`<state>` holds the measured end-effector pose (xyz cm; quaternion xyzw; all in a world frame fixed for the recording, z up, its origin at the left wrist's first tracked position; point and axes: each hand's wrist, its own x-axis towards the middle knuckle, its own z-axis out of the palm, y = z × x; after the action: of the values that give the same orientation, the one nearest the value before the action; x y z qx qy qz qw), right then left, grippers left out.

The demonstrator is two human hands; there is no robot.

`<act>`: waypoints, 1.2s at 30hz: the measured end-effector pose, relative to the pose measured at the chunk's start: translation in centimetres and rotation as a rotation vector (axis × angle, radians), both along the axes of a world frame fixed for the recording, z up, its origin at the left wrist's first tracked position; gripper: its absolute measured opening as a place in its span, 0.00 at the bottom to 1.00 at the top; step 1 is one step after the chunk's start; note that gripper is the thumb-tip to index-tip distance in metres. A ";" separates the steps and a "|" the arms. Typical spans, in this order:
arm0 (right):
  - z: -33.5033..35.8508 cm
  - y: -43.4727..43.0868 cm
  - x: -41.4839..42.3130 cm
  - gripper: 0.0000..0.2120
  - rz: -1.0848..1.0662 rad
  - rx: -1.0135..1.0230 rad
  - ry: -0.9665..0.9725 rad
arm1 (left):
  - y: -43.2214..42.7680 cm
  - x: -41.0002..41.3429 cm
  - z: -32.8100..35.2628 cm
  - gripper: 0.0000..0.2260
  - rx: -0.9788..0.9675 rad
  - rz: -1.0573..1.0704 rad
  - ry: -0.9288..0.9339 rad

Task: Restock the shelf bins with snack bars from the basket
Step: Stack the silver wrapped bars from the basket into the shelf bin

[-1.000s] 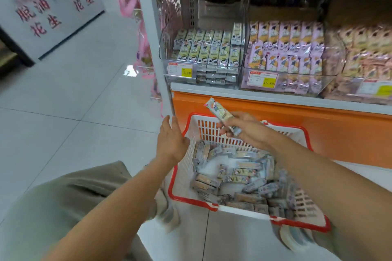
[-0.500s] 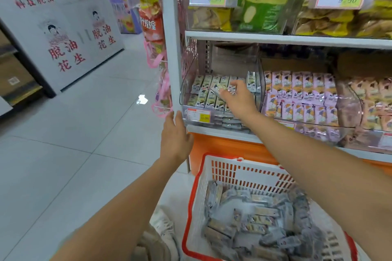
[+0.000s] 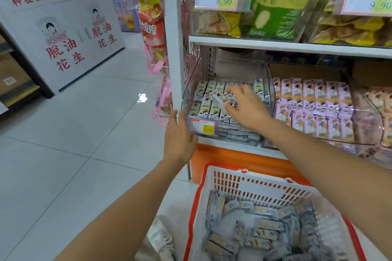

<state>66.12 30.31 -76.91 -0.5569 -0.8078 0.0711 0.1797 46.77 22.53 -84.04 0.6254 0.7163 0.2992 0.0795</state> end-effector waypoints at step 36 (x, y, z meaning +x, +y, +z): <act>-3.5 1.5 -6.5 0.21 0.330 -0.093 -0.116 | 0.4 -1.3 -0.6 0.39 0.021 -0.050 0.188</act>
<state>59.66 31.85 -80.39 -0.4276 -0.8930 0.1049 0.0928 45.49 22.94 -84.60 0.6693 0.7016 0.2444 0.0130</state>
